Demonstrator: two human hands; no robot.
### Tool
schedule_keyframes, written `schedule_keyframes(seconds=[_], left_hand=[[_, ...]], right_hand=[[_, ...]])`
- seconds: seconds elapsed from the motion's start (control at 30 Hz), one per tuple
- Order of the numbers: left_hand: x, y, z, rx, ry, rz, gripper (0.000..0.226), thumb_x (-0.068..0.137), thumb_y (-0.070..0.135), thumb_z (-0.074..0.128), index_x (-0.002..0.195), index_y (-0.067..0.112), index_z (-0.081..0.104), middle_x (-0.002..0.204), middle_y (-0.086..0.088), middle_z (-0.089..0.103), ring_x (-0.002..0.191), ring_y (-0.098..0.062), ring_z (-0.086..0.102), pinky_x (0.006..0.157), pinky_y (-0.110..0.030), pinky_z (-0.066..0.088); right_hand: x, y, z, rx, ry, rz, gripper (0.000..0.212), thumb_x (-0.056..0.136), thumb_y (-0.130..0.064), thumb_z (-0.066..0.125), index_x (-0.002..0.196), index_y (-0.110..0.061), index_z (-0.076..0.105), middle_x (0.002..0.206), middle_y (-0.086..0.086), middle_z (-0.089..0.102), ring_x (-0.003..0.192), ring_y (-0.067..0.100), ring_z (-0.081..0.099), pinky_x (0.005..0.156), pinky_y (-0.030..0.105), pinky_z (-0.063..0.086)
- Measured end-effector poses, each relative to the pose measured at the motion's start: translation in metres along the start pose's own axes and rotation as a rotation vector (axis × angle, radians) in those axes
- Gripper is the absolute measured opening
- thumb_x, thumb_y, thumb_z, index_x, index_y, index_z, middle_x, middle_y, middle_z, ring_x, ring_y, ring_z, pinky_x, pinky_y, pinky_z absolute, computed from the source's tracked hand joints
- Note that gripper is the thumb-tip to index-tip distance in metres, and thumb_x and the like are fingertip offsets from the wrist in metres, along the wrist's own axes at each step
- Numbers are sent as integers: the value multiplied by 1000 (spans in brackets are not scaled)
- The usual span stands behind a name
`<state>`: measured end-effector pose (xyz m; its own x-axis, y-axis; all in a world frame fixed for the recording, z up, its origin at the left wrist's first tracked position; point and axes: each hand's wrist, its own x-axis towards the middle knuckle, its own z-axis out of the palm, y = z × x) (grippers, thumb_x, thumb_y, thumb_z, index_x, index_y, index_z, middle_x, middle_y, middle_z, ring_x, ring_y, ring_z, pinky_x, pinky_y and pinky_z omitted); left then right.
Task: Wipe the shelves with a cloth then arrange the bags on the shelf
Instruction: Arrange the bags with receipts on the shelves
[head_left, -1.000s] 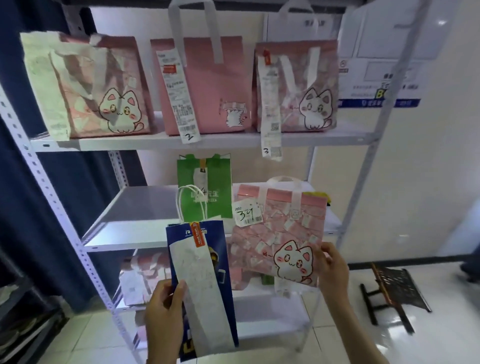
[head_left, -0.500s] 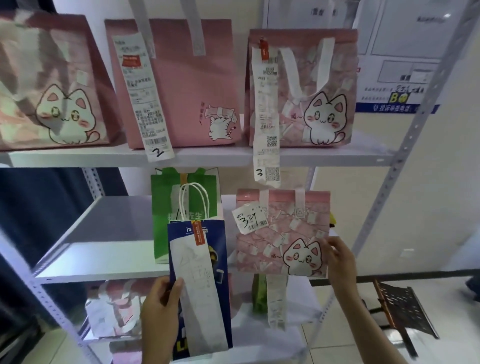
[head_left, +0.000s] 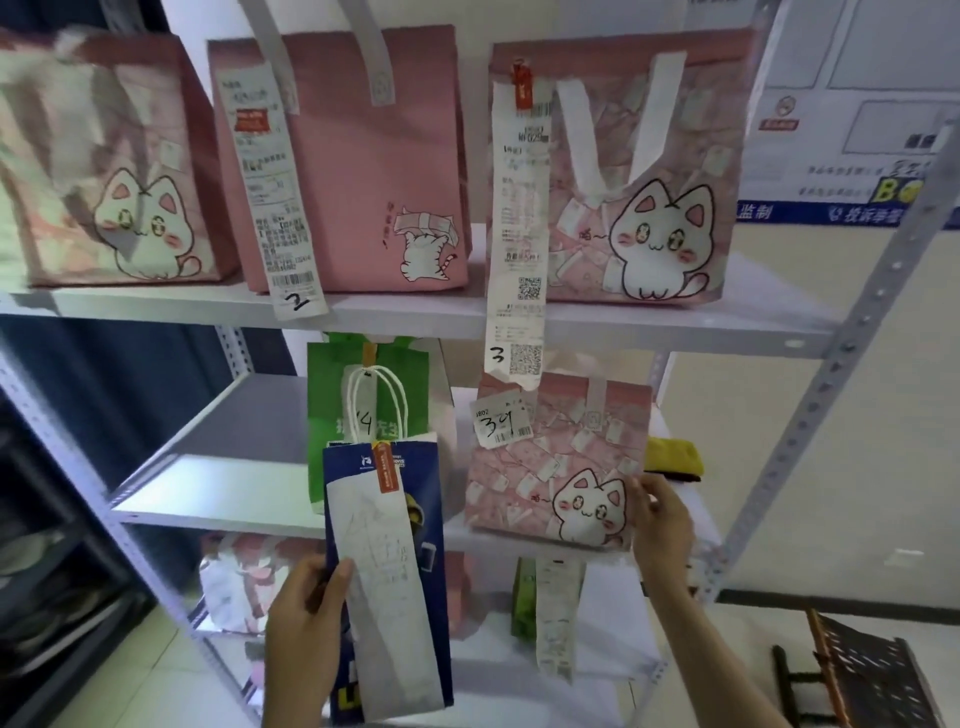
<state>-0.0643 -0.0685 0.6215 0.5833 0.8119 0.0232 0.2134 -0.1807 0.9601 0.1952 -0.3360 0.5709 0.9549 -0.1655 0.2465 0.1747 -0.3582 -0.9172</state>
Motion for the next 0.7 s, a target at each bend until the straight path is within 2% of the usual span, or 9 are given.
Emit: schedule_keyframes(seconds=[0.07, 0.13, 0.23, 0.3, 0.37, 0.47, 0.63, 0.7], left_hand=[[-7, 1, -2, 23, 16, 6, 10, 97, 28, 59, 94, 18, 59, 101, -7, 68, 92, -32, 64, 87, -51, 56], [-13, 1, -5, 56, 29, 19, 18, 98, 26, 60, 101, 9, 61, 101, -12, 67, 89, -33, 63, 86, -49, 54], [-20, 1, -12, 46, 36, 32, 22, 99, 24, 59, 107, 3, 62, 104, -15, 69, 88, -30, 62, 74, -37, 51], [-22, 0, -18, 21, 57, 29, 21, 99, 22, 59, 107, 3, 61, 105, -15, 69, 89, -29, 62, 70, -33, 49], [-22, 0, -26, 8, 80, 26, 20, 99, 21, 59, 106, 2, 61, 104, -15, 68, 89, -31, 62, 74, -38, 50], [-14, -7, -40, -9, 98, 19, 18, 100, 21, 58, 102, 3, 60, 104, -14, 68, 88, -30, 64, 73, -38, 52], [10, -22, -72, -69, 114, 0, 14, 100, 27, 57, 97, 14, 59, 101, -5, 70, 91, -29, 68, 77, -46, 61], [23, -27, -91, -110, 110, -10, 13, 100, 25, 57, 93, 14, 58, 99, -1, 70, 90, -24, 68, 71, -39, 61]], right_hand=[[1, -3, -1, -15, -16, -3, 21, 103, -40, 55, 97, -24, 69, 82, -3, 73, 75, 18, 68, 59, 33, 51], [2, -6, -3, -29, -31, 9, 23, 103, -38, 55, 103, -21, 70, 84, 0, 71, 74, 19, 66, 56, 27, 44], [-3, -8, -3, 1, -39, 13, 20, 101, -33, 60, 105, -16, 70, 90, 3, 72, 72, 13, 65, 56, 21, 44], [-14, -12, -2, 48, -1, 16, 24, 98, -38, 64, 110, -17, 65, 98, 1, 72, 76, 15, 68, 58, 27, 54], [-27, -13, 1, 41, 62, 16, 30, 97, -41, 63, 117, -19, 59, 103, -3, 67, 79, 16, 67, 62, 37, 59], [-49, -24, 12, 8, 105, -57, 21, 100, -37, 61, 112, -19, 59, 98, -4, 65, 76, 11, 64, 61, 29, 54], [-87, -58, 57, 50, -89, -155, 4, 100, -20, 63, 103, -18, 64, 88, -6, 69, 72, 10, 66, 59, 19, 47], [-100, -72, 86, 33, -170, -170, 4, 100, -19, 63, 98, -23, 63, 83, -10, 68, 71, 9, 67, 60, 20, 49]])
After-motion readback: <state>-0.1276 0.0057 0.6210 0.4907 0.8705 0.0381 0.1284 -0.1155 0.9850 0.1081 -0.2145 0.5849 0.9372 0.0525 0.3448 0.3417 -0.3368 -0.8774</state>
